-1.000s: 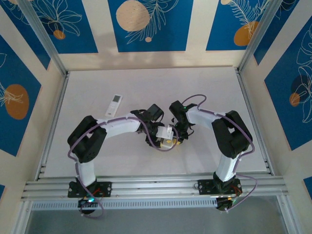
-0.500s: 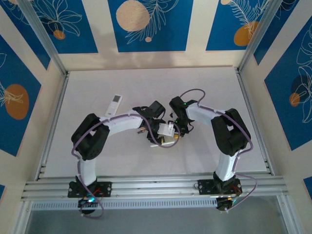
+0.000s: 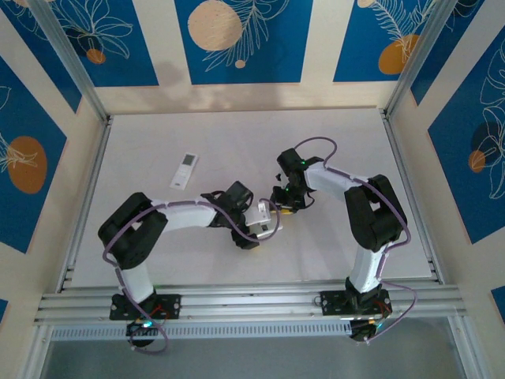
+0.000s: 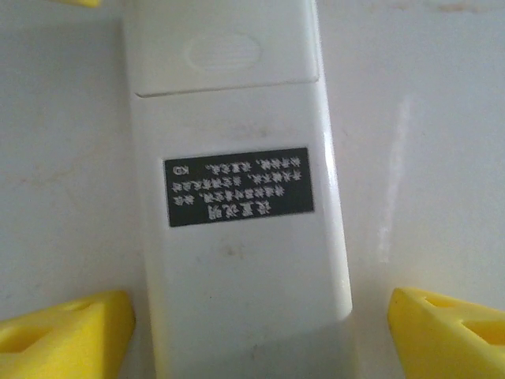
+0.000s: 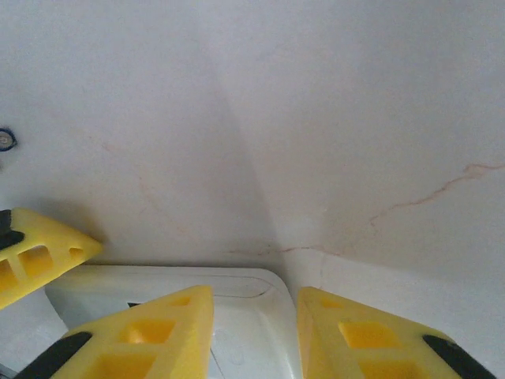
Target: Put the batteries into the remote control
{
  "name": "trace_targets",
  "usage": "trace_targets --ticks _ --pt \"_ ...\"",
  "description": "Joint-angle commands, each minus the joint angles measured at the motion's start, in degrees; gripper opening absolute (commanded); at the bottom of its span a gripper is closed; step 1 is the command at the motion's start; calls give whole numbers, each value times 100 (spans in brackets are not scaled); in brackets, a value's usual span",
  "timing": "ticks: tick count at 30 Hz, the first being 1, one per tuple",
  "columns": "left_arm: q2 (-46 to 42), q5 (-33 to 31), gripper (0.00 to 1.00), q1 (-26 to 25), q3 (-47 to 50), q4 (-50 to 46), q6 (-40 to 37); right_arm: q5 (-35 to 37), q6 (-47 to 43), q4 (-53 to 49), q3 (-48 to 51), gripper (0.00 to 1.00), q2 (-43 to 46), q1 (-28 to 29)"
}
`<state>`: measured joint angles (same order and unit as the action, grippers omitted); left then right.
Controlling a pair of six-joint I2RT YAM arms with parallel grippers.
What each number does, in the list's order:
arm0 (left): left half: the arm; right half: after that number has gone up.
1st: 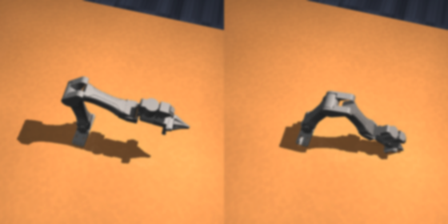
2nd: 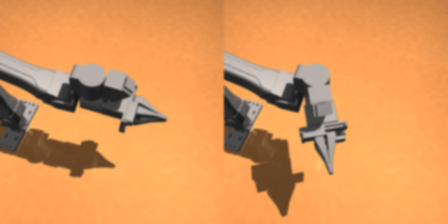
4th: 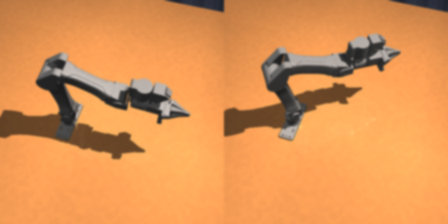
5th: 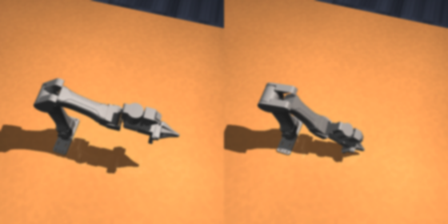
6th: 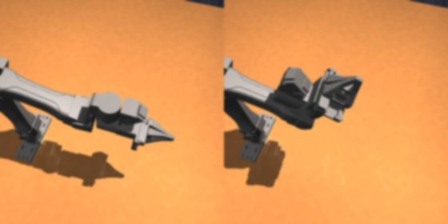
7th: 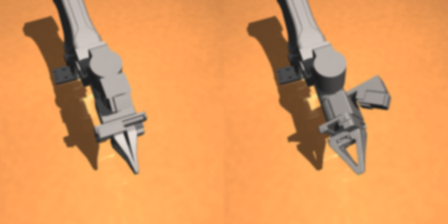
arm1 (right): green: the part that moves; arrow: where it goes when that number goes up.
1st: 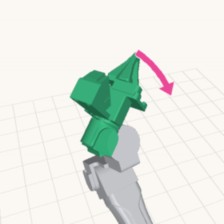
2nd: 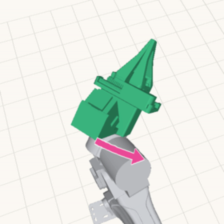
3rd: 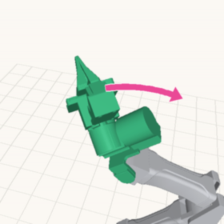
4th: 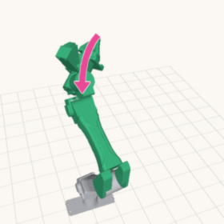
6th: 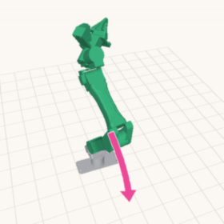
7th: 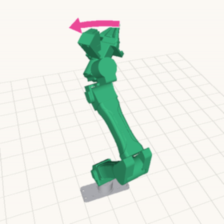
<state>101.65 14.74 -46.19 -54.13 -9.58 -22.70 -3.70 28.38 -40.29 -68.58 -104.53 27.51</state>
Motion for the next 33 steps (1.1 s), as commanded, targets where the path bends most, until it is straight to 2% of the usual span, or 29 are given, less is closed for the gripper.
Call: trace_targets --ticks 1,3,6,10,15,20,26,33 --pt "82 161 83 14 419 975 693 -341 -234 -84 -129 35 7 -2" --pt "126 264 81 6 508 1157 682 -525 -385 -45 -87 35 65 11" --pt "270 387 76 10 421 1041 554 -668 -574 4 64 42 213 28" --pt "469 422 69 11 314 759 298 -521 -710 -116 358 50 371 53" --pt "582 576 65 6 307 661 198 -293 -663 -163 499 51 201 115" --pt "691 722 60 13 280 663 196 -35 -551 -97 323 47 -31 296" --pt "734 506 55 9 365 642 245 830 -264 -392 282 35 -208 340" --pt "697 55 55 14 648 835 388 1486 86 -552 655 25 186 -209"
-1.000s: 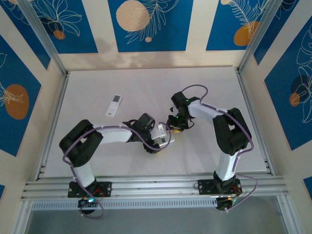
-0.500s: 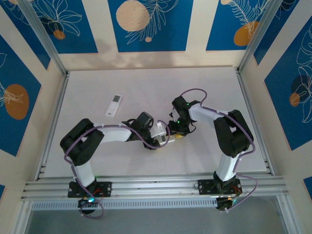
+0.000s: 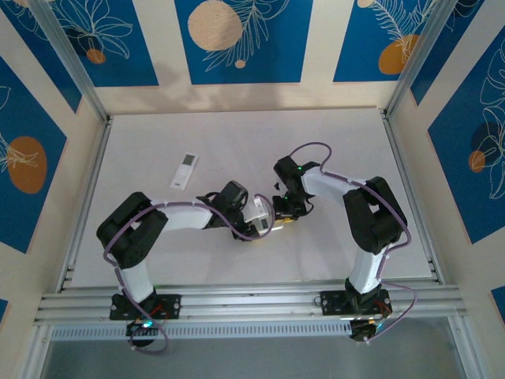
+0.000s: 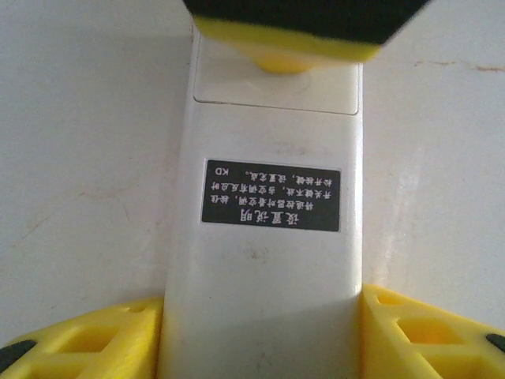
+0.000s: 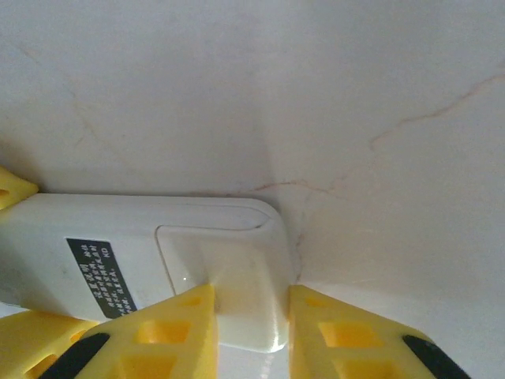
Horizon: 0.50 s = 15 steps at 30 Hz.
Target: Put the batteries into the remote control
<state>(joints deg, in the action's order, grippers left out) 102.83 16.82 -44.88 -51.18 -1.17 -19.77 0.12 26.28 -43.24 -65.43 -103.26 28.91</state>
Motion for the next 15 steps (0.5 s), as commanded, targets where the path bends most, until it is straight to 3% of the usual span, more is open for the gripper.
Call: trace_targets --ticks 1,5,11,15 --pt "572 -153 55 -110 387 60 99 1166 312 -238 423 24 188 -497" --pt "563 -133 55 -108 468 221 113 1017 114 -125 557 25 578 -879" --pt "660 -82 56 -108 403 337 148 -1115 -649 640 642 44 1286 -489" --pt "787 -30 56 -109 381 421 164 -1066 -524 704 698 51 957 -328"
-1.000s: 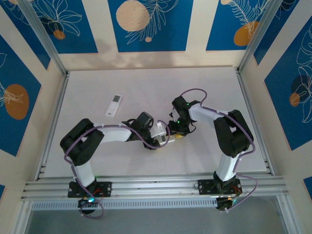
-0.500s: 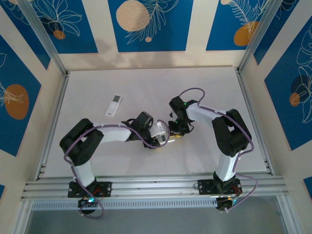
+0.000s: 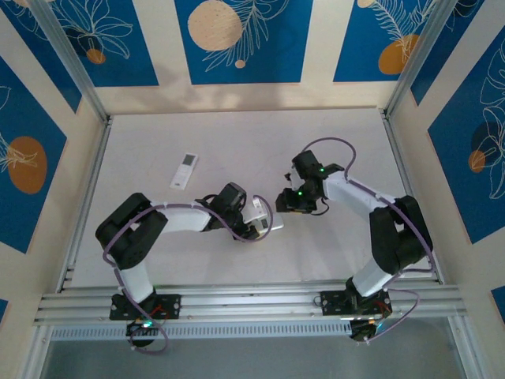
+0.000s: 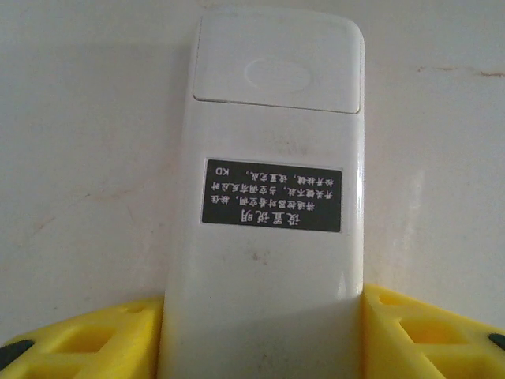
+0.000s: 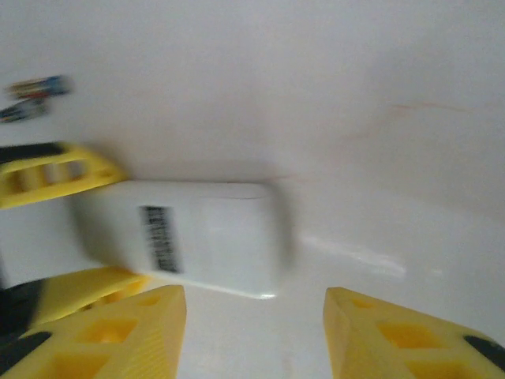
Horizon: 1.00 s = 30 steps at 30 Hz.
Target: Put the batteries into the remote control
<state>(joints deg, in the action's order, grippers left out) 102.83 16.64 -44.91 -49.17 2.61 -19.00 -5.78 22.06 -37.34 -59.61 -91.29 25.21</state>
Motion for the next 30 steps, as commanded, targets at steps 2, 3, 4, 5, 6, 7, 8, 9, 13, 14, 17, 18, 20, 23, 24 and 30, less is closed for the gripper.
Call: trace_targets --ticks 2,3,4,5,6,7,8,9,13,14,17,18,20,23,24,30 --pt "796 -5 56 -106 205 107 119 -496 -67 136 119 51 -432 79" --pt "791 -3 56 -111 214 120 125 -496 -58 172 117 51 -489 141" --pt "791 1 56 -108 219 117 123 -429 -62 187 109 52 -552 207" --pt "787 13 56 -100 230 110 110 -308 -53 201 100 51 -617 275" --pt "792 30 56 -96 226 118 114 -170 -28 169 71 51 -691 320" --pt "801 40 56 -84 233 124 109 -81 -16 145 44 51 -743 345" --pt "805 54 56 -72 234 140 127 -39 -1 146 21 50 -798 370" --pt "817 65 55 -71 237 153 143 60 20 158 28 50 -831 391" --pt "836 105 56 -45 282 247 201 550 67 111 13 46 -942 529" --pt "836 123 56 -32 302 286 210 613 62 91 11 45 -991 559" --pt "878 183 55 6 357 415 292 637 111 111 32 42 -1142 617" --pt "902 212 55 17 377 472 331 672 158 107 50 41 -1211 628" --pt "960 233 54 43 395 526 407 736 259 95 55 38 -1335 634" --pt "980 251 54 69 480 690 505 786 395 96 71 33 -1497 615" --pt "977 262 54 85 516 746 516 786 441 68 60 31 -1574 578" --pt "981 224 54 174 533 486 400 1193 692 -245 -10 23 -1808 344"
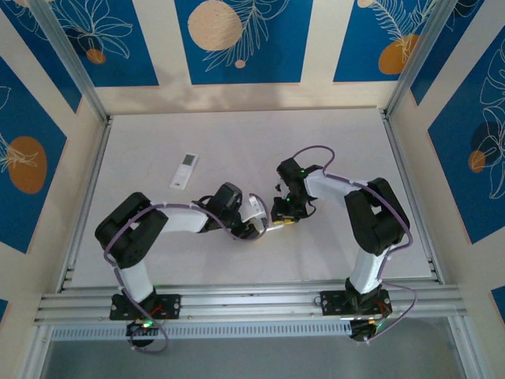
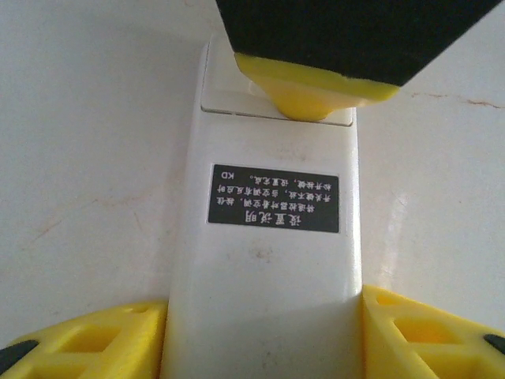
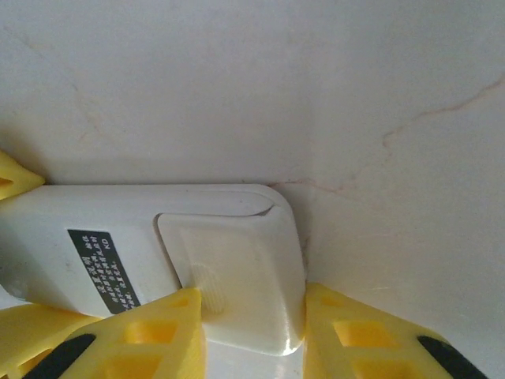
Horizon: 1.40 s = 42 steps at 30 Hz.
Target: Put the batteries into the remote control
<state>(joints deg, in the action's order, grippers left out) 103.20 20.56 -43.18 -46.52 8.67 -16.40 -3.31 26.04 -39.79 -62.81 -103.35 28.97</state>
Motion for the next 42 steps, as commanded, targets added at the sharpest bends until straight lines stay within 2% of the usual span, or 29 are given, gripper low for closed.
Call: trace_targets --ticks 1,4,7,17,23,27,32,34,37,39,41,42 --pt "939 -233 54 15 302 -168 91 967 361 6 320 22 -590 -53" --pt "966 -435 54 63 419 -253 31 1171 639 -140 206 19 -654 -46" --pt "946 -442 53 139 595 49 319 1279 983 -310 123 5 -669 -75" --pt "970 -936 52 293 840 629 742 1686 1724 -469 338 8 -62 21" --pt "998 -846 53 328 847 685 691 1818 1571 -572 588 10 859 -627" --pt "1005 -767 54 331 820 680 652 1567 1319 -534 636 13 1224 -1119" --pt "915 -796 57 334 829 685 606 1062 1075 -307 665 15 1186 -1572" --pt "839 -850 60 332 855 710 603 919 857 -255 574 17 1212 -1462" --pt "677 -834 69 328 943 925 669 865 658 -174 473 22 1221 -1196" --pt "405 -812 77 331 1093 1280 871 716 591 -35 471 31 1250 -1122" --pt "-73 -856 80 331 1163 1335 1119 741 430 85 406 36 1312 -904" --pt "-430 -909 81 334 1170 1249 1261 906 366 65 314 42 1339 -726"
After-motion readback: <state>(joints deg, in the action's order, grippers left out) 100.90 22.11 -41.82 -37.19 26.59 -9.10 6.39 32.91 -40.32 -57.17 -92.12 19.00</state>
